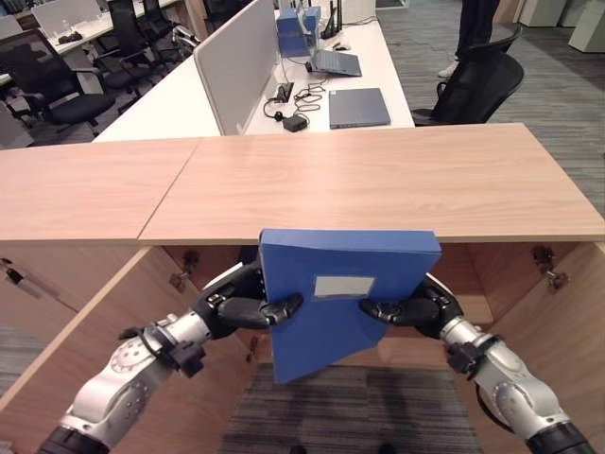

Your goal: Put the empty folder in the office cabinet

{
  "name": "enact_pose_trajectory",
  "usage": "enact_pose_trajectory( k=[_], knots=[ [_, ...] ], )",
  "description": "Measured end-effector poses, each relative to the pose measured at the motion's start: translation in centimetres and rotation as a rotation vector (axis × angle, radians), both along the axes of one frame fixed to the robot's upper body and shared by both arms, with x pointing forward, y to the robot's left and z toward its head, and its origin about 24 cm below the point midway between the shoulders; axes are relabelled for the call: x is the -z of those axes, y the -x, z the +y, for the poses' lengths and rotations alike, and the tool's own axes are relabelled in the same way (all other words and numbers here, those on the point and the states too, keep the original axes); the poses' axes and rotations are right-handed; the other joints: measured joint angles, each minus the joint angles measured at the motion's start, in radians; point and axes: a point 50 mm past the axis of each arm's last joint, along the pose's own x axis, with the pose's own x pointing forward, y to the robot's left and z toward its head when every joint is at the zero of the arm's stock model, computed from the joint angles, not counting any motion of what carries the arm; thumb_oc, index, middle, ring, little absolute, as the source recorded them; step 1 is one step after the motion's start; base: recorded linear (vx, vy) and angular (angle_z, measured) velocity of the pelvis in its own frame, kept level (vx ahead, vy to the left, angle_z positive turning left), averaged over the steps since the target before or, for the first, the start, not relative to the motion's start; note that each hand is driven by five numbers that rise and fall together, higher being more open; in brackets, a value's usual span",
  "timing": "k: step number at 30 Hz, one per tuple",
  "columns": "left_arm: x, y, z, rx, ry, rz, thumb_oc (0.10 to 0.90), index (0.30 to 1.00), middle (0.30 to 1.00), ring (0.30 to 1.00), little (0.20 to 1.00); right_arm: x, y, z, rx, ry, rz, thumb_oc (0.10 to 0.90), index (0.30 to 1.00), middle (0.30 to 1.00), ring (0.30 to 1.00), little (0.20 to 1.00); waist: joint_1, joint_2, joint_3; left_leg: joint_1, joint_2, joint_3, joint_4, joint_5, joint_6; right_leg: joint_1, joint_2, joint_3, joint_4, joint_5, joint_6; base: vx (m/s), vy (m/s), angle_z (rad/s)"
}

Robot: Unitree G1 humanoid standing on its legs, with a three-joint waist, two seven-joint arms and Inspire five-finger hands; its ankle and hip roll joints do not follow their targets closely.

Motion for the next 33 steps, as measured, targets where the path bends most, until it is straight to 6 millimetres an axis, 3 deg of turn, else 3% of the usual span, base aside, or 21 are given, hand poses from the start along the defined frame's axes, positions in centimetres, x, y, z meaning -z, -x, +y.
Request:
enact_pose_trajectory(
  k=[13,18,19,20,33],
  knots=[
    [0.3,-0.3,-0.2,0.005,0.022,0.024,0.4,0.3,0.3,0.3,0.3,0.8,0.4,0.5,-0.041,0.035,0.046,0.8,0.9,0.9,0.9,0.9,0.017,-0.001,0.0,-0.002,-0.002,-0.012,0.0,0.004,0.002,0.004,0.0,-0.012,0.001,0.0,0.0,0.0,0.001,0.02],
    [0.3,-0.5,-0.6,-0.017,0.09,0.022,0.4,0.3,0.3,0.3,0.3,1.5,0.9,1.6,-0.092,0.036,0.081,0.8,0.9,0.9,0.9,0.9,0.017,-0.005,-0.002,-0.002,-0.001,-0.016,0.0,0.005,0.001,0.006,0.0,-0.015,0.001,0.001,0.0,0.0,0.0,0.0],
    [0.4,-0.7,-0.5,-0.028,0.103,0.024,0.4,0.3,0.3,0.3,0.3,1.9,1.1,2.0,-0.114,0.038,0.099,0.5,0.451,0.451,0.451,0.451,0.017,-0.005,-0.001,-0.002,-0.001,-0.016,0.0,0.005,0.001,0.006,0.0,-0.015,0.001,0.001,0.0,0.0,0.0,0.0],
    [0.4,-0.7,-0.5,-0.029,0.106,0.025,0.4,0.3,0.3,0.3,0.3,2.0,1.2,2.2,-0.12,0.038,0.104,0.4,0.3,0.3,0.3,0.3,0.017,-0.006,-0.001,-0.002,-0.001,-0.016,0.0,0.005,0.001,0.006,0.0,-0.015,0.001,0.001,0.0,0.0,0.0,0.0],
    [0.4,-0.9,-0.8,-0.057,0.16,0.011,0.4,0.3,0.3,0.3,0.3,1.5,1.0,2.2,-0.124,0.015,0.072,0.4,0.3,0.3,0.3,0.3,0.018,-0.013,-0.002,-0.003,-0.002,-0.017,0.0,0.006,0.002,0.006,0.0,-0.016,0.001,0.001,0.0,0.0,0.0,0.0]
  ],
)
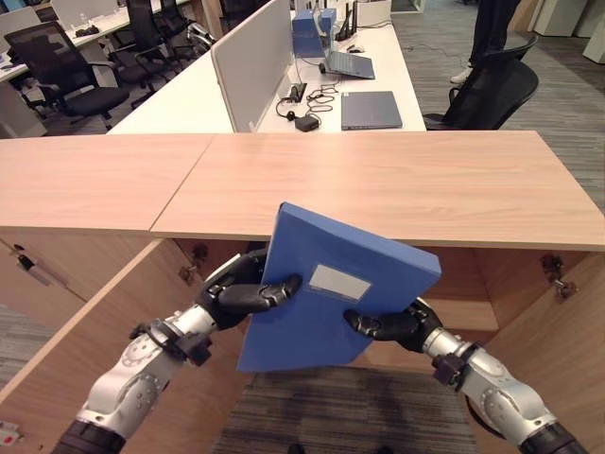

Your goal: Put the empty folder in the office cabinet

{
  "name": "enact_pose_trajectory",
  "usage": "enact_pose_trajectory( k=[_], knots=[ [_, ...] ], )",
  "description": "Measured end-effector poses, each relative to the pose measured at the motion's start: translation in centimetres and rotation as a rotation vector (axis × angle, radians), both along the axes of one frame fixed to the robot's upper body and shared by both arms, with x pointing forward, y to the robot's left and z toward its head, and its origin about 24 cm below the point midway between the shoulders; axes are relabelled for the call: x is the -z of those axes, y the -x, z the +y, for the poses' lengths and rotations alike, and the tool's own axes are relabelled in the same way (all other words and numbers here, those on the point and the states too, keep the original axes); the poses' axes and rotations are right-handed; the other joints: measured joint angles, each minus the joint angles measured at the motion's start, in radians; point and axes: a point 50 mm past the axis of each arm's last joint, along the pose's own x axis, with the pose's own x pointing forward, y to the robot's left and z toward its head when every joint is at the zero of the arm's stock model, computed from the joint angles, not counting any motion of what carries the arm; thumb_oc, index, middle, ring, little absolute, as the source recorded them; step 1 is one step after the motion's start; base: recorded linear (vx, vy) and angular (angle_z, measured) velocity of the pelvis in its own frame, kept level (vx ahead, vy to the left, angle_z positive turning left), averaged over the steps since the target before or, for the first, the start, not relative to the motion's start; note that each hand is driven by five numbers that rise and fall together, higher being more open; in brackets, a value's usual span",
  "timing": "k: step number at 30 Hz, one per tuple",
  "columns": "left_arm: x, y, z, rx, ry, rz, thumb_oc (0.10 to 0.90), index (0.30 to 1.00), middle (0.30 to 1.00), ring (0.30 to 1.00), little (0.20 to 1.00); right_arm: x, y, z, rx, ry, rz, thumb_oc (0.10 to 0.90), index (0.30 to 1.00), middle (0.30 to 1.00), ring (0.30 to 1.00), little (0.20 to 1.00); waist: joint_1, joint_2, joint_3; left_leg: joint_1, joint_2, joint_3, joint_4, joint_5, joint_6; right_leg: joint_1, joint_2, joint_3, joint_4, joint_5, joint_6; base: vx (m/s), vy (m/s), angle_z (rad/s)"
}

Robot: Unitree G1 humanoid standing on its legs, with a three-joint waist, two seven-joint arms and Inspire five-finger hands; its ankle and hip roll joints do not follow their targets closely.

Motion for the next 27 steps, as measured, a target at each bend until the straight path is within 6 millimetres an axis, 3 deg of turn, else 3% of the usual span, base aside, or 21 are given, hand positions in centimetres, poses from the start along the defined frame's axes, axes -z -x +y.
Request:
enact_pose_trajectory(
  k=[7,8,9,17,21,23,27],
  knots=[
    [0.2,0.2,0.1,-0.012,0.012,0.003,0.4,0.3,0.3,0.3,0.3,-0.1,-0.1,0.0,-0.002,0.001,-0.003,0.4,0.3,0.3,0.3,0.3,0.0,-0.001,0.0,0.0,0.0,0.0,0.0,0.0,0.0,0.0,0.0,0.0,0.0,0.0,0.0,0.0,0.0,0.0],
    [0.2,0.2,0.1,-0.012,0.012,0.004,0.458,0.387,0.387,0.387,0.387,-0.1,-0.1,0.0,-0.002,0.001,-0.003,0.4,0.3,0.3,0.3,0.3,0.0,-0.001,0.0,0.0,0.0,0.0,0.0,0.0,0.0,0.0,0.0,0.0,0.0,0.0,0.0,0.0,0.0,0.0],
    [0.3,0.2,0.1,-0.016,0.017,0.006,0.8,0.9,0.9,0.9,0.9,-0.1,-0.1,0.0,-0.002,0.002,-0.003,0.4,0.3,0.3,0.3,0.3,0.0,-0.001,0.0,0.0,0.0,0.0,0.0,0.0,0.0,0.0,0.0,0.0,0.0,0.0,0.0,0.0,0.0,0.0],
    [0.9,0.4,0.6,-0.062,-0.008,-0.017,0.8,0.9,0.9,0.9,0.9,0.1,0.1,0.3,-0.031,-0.035,0.027,0.4,0.3,0.3,0.3,0.3,-0.001,-0.003,0.0,0.0,0.0,0.0,0.0,0.0,0.0,0.0,0.001,0.0,0.0,0.0,0.0,0.0,0.0,0.0],
    [2.9,1.4,0.3,-0.073,-0.066,0.019,0.8,0.9,0.9,0.9,0.9,0.5,0.4,0.1,-0.078,0.028,0.048,0.4,0.3,0.3,0.3,0.3,-0.001,-0.006,0.0,-0.002,0.0,0.0,0.0,0.0,0.0,-0.001,0.0,0.0,0.0,0.0,0.0,0.0,0.0,0.0],
    [5.0,2.4,0.0,-0.09,-0.072,0.07,0.8,0.9,0.9,0.9,0.9,0.9,0.8,-0.4,-0.101,0.085,0.058,0.4,0.3,0.3,0.3,0.3,-0.001,-0.008,-0.001,-0.002,0.0,-0.002,0.0,0.0,0.0,-0.001,0.0,-0.001,0.0,-0.001,0.001,0.0,0.0,0.0],
    [8.1,4.4,0.6,-0.069,-0.264,0.165,0.8,0.9,0.9,0.9,0.9,2.4,2.2,-1.2,-0.105,0.166,0.109,0.4,0.3,0.3,0.3,0.3,-0.002,-0.018,0.0,-0.008,0.002,-0.005,0.0,0.0,-0.001,-0.005,0.001,-0.004,0.0,-0.002,0.001,0.0,0.001,0.01]
  ],
)
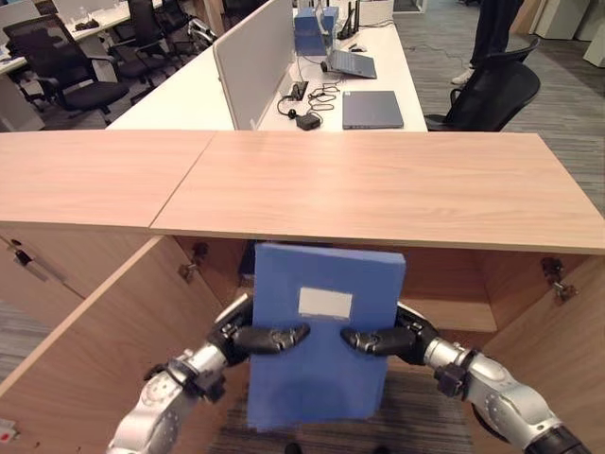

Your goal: Put the empty folder in the office cabinet

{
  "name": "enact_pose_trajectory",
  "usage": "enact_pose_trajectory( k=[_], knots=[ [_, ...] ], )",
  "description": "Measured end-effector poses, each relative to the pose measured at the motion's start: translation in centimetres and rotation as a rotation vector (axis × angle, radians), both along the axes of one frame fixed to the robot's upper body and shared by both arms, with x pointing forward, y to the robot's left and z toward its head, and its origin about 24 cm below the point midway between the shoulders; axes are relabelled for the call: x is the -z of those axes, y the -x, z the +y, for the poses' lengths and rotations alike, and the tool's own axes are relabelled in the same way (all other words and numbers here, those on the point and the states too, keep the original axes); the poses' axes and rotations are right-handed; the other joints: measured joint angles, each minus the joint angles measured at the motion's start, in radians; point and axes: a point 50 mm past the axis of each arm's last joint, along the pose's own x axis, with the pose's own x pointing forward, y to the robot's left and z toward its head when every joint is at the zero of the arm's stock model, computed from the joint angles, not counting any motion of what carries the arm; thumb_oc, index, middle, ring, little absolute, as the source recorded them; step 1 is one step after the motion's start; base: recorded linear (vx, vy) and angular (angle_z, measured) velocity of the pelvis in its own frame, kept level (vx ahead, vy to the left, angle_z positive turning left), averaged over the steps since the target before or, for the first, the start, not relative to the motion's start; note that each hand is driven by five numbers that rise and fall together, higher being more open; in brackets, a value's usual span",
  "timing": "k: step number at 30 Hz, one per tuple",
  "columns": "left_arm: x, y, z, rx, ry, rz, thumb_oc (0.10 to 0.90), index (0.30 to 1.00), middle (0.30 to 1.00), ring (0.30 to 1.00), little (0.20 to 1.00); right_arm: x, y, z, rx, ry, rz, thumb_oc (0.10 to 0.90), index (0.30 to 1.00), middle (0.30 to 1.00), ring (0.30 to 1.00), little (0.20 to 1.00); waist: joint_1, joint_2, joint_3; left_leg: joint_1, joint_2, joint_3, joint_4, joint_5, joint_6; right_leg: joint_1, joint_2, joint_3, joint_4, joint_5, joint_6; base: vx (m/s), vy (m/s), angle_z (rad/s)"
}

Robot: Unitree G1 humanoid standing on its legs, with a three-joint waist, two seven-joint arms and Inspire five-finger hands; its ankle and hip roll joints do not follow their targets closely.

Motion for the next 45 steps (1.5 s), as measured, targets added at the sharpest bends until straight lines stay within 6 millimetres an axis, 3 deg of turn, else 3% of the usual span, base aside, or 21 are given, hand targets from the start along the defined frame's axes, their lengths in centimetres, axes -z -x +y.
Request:
enact_pose_trajectory(
  k=[4,7,9,13,18,23,27,28,32,36,38,45],
  knots=[
    [3.5,2.0,0.7,0.007,-0.182,0.099,0.8,0.9,0.9,0.9,0.9,3.7,2.2,-1.4,0.062,0.069,0.136,0.4,0.3,0.3,0.3,0.3,0.001,-0.001,-0.001,0.002,-0.001,0.0,0.0,-0.005,0.002,0.002,-0.001,0.0,0.0,-0.004,0.005,0.0,0.0,0.0],
    [5.4,3.2,0.8,0.0,-0.252,0.174,0.8,0.9,0.9,0.9,0.9,5.2,2.9,-2.0,0.121,0.085,0.2,0.4,0.3,0.3,0.3,0.3,0.0,-0.002,-0.002,-0.004,-0.001,-0.001,0.0,-0.004,0.002,0.0,-0.002,-0.001,0.0,-0.005,0.007,0.0,0.0,0.0],
    [7.5,4.3,0.6,-0.035,-0.29,0.242,0.8,0.9,0.9,0.9,0.9,7.1,3.7,-2.5,0.23,0.062,0.272,0.4,0.3,0.3,0.3,0.3,-0.003,-0.003,-0.011,-0.006,-0.001,-0.001,0.0,-0.007,-0.003,0.0,-0.001,0.0,0.0,-0.005,0.008,0.0,0.0,0.0],
    [10.4,6.7,1.0,-0.06,-0.381,0.387,0.8,0.9,0.9,0.9,0.9,8.5,4.1,-2.7,0.348,0.046,0.315,0.4,0.3,0.3,0.3,0.3,-0.004,-0.003,-0.021,-0.008,0.0,-0.002,0.0,-0.007,-0.003,-0.002,-0.001,-0.001,-0.001,-0.005,0.007,0.0,0.0,0.0],
    [14.4,10.6,0.9,-0.163,-0.49,0.613,0.8,0.9,0.9,0.9,0.9,11.3,5.8,-2.1,0.595,-0.03,0.454,0.4,0.3,0.3,0.3,0.3,-0.003,0.0,-0.035,-0.017,-0.002,-0.008,0.0,-0.008,-0.002,-0.007,-0.002,-0.004,-0.001,-0.007,0.006,0.0,-0.002,0.03],
    [15.9,11.2,-0.1,-0.253,-0.532,0.695,0.8,0.9,0.9,0.9,0.9,12.7,6.5,-0.5,0.826,-0.213,0.582,0.4,0.3,0.3,0.3,0.3,-0.013,0.007,-0.054,-0.027,-0.001,-0.012,0.0,-0.007,-0.002,-0.015,0.0,-0.007,-0.003,-0.008,0.004,0.01,-0.004,0.02],
    [16.2,11.4,-0.9,-0.28,-0.552,0.703,0.8,0.9,0.9,0.9,0.9,12.2,5.0,0.5,1.0,-0.393,0.584,0.4,0.3,0.3,0.3,0.3,-0.026,0.015,-0.06,-0.027,-0.001,-0.012,0.0,-0.007,-0.002,-0.014,0.0,-0.007,-0.007,-0.007,0.004,0.01,-0.003,0.0],
    [16.2,11.3,-1.2,-0.268,-0.567,0.689,0.8,0.9,0.9,0.9,0.9,11.3,3.1,0.1,1.065,-0.436,0.551,0.4,0.3,0.3,0.3,0.3,-0.024,0.017,-0.061,-0.029,-0.001,-0.014,0.0,-0.006,-0.001,-0.016,0.0,-0.007,-0.007,-0.007,0.004,0.0,0.0,0.0],
    [16.1,11.2,-1.7,-0.232,-0.577,0.674,0.8,0.9,0.9,0.9,0.9,9.1,-0.7,-1.4,1.179,-0.531,0.428,0.4,0.3,0.3,0.3,0.3,-0.013,0.03,-0.07,-0.036,-0.001,-0.015,0.0,-0.006,0.0,-0.023,0.0,-0.007,-0.007,-0.007,0.004,0.0,-0.002,0.01],
    [16.0,10.7,-2.3,-0.203,-0.585,0.647,0.8,0.9,0.9,0.9,0.9,5.4,-5.7,-4.5,1.368,-0.701,0.286,0.4,0.3,0.3,0.3,0.3,0.007,0.056,-0.08,-0.066,-0.002,-0.028,0.0,0.01,0.004,-0.055,0.0,-0.016,-0.007,-0.004,0.004,0.0,-0.005,0.06],
    [16.0,10.5,-2.4,-0.202,-0.591,0.637,0.8,0.9,0.9,0.9,0.9,4.4,-6.3,-5.7,1.419,-0.737,0.23,0.4,0.3,0.3,0.3,0.3,0.016,0.065,-0.079,-0.079,-0.002,-0.036,0.0,0.014,0.006,-0.061,0.001,-0.026,-0.007,-0.001,0.0,0.0,-0.011,0.15],
    [15.6,9.4,-3.4,-0.111,-0.617,0.568,0.8,0.9,0.9,0.9,0.9,-0.5,-9.6,-11.7,1.605,-0.799,0.098,0.4,0.3,0.3,0.3,0.3,0.036,0.141,-0.058,-0.132,-0.005,-0.063,0.0,0.029,0.004,-0.101,0.0,-0.054,-0.008,-0.004,0.003,-0.02,0.004,0.12]
  ],
)
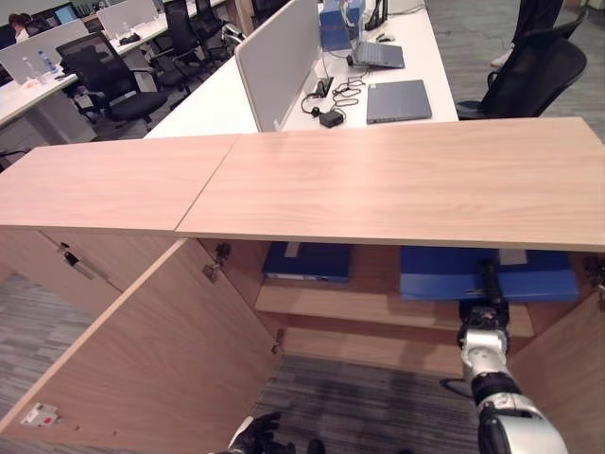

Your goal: Put the empty folder in the office cabinet

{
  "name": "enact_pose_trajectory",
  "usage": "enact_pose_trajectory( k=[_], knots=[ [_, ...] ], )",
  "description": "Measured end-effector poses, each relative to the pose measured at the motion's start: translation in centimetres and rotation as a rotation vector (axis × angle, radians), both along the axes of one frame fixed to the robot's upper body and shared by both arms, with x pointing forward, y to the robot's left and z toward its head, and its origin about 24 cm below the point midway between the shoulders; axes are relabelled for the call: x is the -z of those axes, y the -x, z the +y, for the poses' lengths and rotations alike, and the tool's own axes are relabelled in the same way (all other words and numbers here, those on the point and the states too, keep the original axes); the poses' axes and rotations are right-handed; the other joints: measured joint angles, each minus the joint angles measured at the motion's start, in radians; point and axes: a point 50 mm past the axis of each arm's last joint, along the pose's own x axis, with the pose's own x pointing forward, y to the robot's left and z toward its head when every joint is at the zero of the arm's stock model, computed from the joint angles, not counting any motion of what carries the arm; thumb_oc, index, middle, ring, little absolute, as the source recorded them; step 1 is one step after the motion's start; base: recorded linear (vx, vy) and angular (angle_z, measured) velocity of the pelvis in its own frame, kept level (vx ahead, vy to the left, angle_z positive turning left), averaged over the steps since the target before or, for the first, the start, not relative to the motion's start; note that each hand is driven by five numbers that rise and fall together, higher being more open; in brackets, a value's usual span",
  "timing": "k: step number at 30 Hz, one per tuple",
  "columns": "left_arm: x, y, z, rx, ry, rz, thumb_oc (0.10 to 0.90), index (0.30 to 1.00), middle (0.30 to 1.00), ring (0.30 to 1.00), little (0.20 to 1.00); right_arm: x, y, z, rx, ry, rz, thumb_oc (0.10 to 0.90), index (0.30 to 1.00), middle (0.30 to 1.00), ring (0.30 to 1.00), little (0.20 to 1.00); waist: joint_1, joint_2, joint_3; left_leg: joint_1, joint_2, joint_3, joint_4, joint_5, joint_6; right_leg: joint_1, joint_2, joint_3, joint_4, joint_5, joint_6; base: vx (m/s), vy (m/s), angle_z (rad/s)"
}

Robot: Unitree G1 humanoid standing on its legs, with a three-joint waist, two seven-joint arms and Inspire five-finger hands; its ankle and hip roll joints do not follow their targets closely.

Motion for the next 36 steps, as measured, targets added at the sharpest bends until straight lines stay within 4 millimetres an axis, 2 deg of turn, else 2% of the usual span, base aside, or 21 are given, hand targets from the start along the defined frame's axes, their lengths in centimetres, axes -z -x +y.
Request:
enact_pose_trajectory(
  k=[4,6,7,10,14,16,17,18,19,20,22,24,27,28,29,30,36],
  knots=[
    [-0.5,-1.2,-0.5,0.069,0.012,-0.044,0.8,0.9,0.9,0.9,0.9,-4.2,-1.6,-3.0,0.062,0.053,-0.065,0.4,0.3,0.3,0.3,0.3,0.024,0.039,0.032,-0.041,0.001,-0.004,0.0,0.011,0.0,-0.038,0.002,-0.004,0.003,0.013,-0.008,-0.01,0.011,0.01],
    [-0.7,-1.5,-0.4,0.088,0.012,-0.057,0.8,0.9,0.9,0.9,0.9,-5.7,-2.3,-3.7,0.079,0.045,-0.09,0.4,0.3,0.3,0.3,0.3,0.042,0.053,0.047,-0.056,0.001,-0.002,0.0,0.013,-0.001,-0.057,0.002,-0.003,0.003,0.014,-0.01,-0.02,0.015,0.0],
    [-1.1,-2.5,-0.2,0.152,-0.01,-0.089,0.8,0.9,0.9,0.9,0.9,-8.5,-3.5,-4.3,0.083,0.077,-0.139,0.4,0.3,0.3,0.3,0.3,0.049,0.075,0.07,-0.09,0.0,-0.003,0.004,0.022,0.002,-0.089,0.001,-0.004,0.008,0.021,-0.006,0.0,0.0,0.0],
    [-1.3,-2.7,0.6,0.163,-0.039,-0.088,0.8,0.9,0.9,0.9,0.9,-10.4,-4.1,-4.7,0.093,0.083,-0.171,0.4,0.3,0.3,0.3,0.3,0.073,0.077,0.085,-0.13,0.002,0.003,0.005,0.026,0.001,-0.134,0.002,0.004,0.009,0.024,-0.008,0.0,-0.01,-0.06],
    [-1.8,-3.5,2.2,0.2,-0.087,-0.107,0.8,0.9,0.9,0.9,0.9,-13.6,-4.7,-6.0,0.126,0.073,-0.208,0.4,0.3,0.3,0.3,0.3,0.094,0.073,0.18,-0.201,0.005,-0.002,0.006,0.042,-0.002,-0.213,0.002,0.005,0.03,0.025,-0.011,0.0,-0.014,-0.03],
    [-1.8,-3.5,2.2,0.2,-0.086,-0.109,0.8,0.9,0.9,0.9,0.9,-14.2,-4.5,-6.6,0.14,0.076,-0.207,0.4,0.3,0.3,0.3,0.3,0.105,0.075,0.195,-0.229,0.002,-0.002,0.006,0.046,0.003,-0.254,-0.006,0.006,0.066,0.019,-0.018,0.02,-0.036,0.02],
    [-1.9,-3.5,2.2,0.202,-0.086,-0.11,0.8,0.9,0.9,0.9,0.9,-14.4,-4.5,-6.7,0.144,0.071,-0.203,0.4,0.3,0.3,0.3,0.3,0.107,0.077,0.207,-0.239,-0.001,0.0,0.007,0.046,0.003,-0.274,-0.011,0.007,0.085,0.0,-0.01,0.04,-0.032,-0.02],
    [-2.0,-3.5,2.4,0.203,-0.089,-0.115,0.8,0.9,0.9,0.9,0.9,-14.8,-4.7,-6.6,0.14,0.067,-0.211,0.4,0.3,0.3,0.3,0.3,0.11,0.076,0.219,-0.256,-0.003,0.004,0.015,0.046,0.003,-0.314,-0.022,0.014,0.137,-0.027,-0.005,0.0,0.0,0.0],
    [-2.3,-4.0,2.7,0.211,-0.095,-0.136,0.8,0.9,0.9,0.9,0.9,-15.7,-5.0,-6.5,0.136,0.069,-0.221,0.4,0.3,0.3,0.3,0.3,0.107,0.07,0.236,-0.291,-0.011,0.0,0.046,0.045,0.003,-0.365,-0.041,0.021,0.21,-0.049,-0.015,0.0,0.0,0.0],
    [-2.8,-5.2,2.9,0.218,-0.104,-0.169,0.8,0.9,0.9,0.9,0.9,-17.2,-5.3,-6.5,0.14,0.066,-0.244,0.4,0.3,0.3,0.3,0.3,0.118,0.076,0.262,-0.329,-0.027,-0.004,0.061,0.043,0.007,-0.443,-0.071,0.031,0.308,-0.095,-0.012,0.03,-0.006,0.13],
    [-3.4,-6.2,3.2,0.243,-0.121,-0.202,0.8,0.9,0.9,0.9,0.9,-19.0,-5.7,-6.3,0.124,0.095,-0.271,0.4,0.3,0.3,0.3,0.3,0.116,0.071,0.281,-0.374,-0.049,-0.004,0.1,0.029,0.025,-0.526,-0.105,0.053,0.428,-0.148,-0.013,0.04,0.003,0.15],
    [-4.1,-7.6,3.2,0.25,-0.13,-0.242,0.8,0.9,0.9,0.9,0.9,-20.9,-6.1,-6.0,0.11,0.119,-0.306,0.4,0.3,0.3,0.3,0.3,0.118,0.078,0.302,-0.407,-0.064,-0.007,0.121,0.025,0.03,-0.574,-0.132,0.057,0.495,-0.177,-0.013,0.04,0.004,0.21],
    [-4.9,-9.0,2.7,0.268,-0.123,-0.293,0.8,0.9,0.9,0.9,0.9,-23.2,-6.6,-5.3,0.08,0.161,-0.338,0.4,0.3,0.3,0.3,0.3,0.121,0.07,0.31,-0.452,-0.086,-0.021,0.167,0.008,0.042,-0.641,-0.159,0.121,0.598,-0.219,-0.011,0.11,0.003,0.25],
    [-5.0,-9.1,2.6,0.269,-0.115,-0.301,0.8,0.9,0.9,0.9,0.9,-23.4,-6.6,-5.3,0.083,0.156,-0.341,0.489,0.434,0.434,0.434,0.434,0.125,0.07,0.31,-0.456,-0.089,-0.021,0.171,-0.006,0.04,-0.649,-0.159,0.13,0.611,-0.237,-0.002,0.14,0.008,0.27],
    [-5.1,-9.2,2.4,0.259,-0.1,-0.308,0.8,0.9,0.9,0.9,0.9,-23.9,-6.5,-5.5,0.095,0.146,-0.34,0.773,0.86,0.86,0.86,0.86,0.122,0.07,0.311,-0.466,-0.103,-0.026,0.179,-0.003,0.039,-0.67,-0.17,0.147,0.645,-0.251,-0.003,0.01,0.026,0.14],
    [-5.1,-9.3,2.3,0.251,-0.091,-0.315,0.8,0.9,0.9,0.9,0.9,-24.1,-6.4,-5.6,0.1,0.15,-0.341,0.8,0.9,0.9,0.9,0.9,0.124,0.07,0.31,-0.476,-0.105,-0.025,0.187,-0.004,0.039,-0.68,-0.172,0.158,0.656,-0.252,-0.002,-0.05,0.036,0.14],
    [-5.1,-9.2,2.1,0.26,-0.087,-0.317,0.8,0.9,0.9,0.9,0.9,-25.3,-6.6,-5.2,0.089,0.186,-0.346,0.8,0.9,0.9,0.9,0.9,0.119,0.071,0.309,-0.52,-0.104,-0.024,0.213,0.004,0.035,-0.733,-0.177,0.174,0.689,-0.253,-0.007,0.0,0.025,0.01]
  ],
)
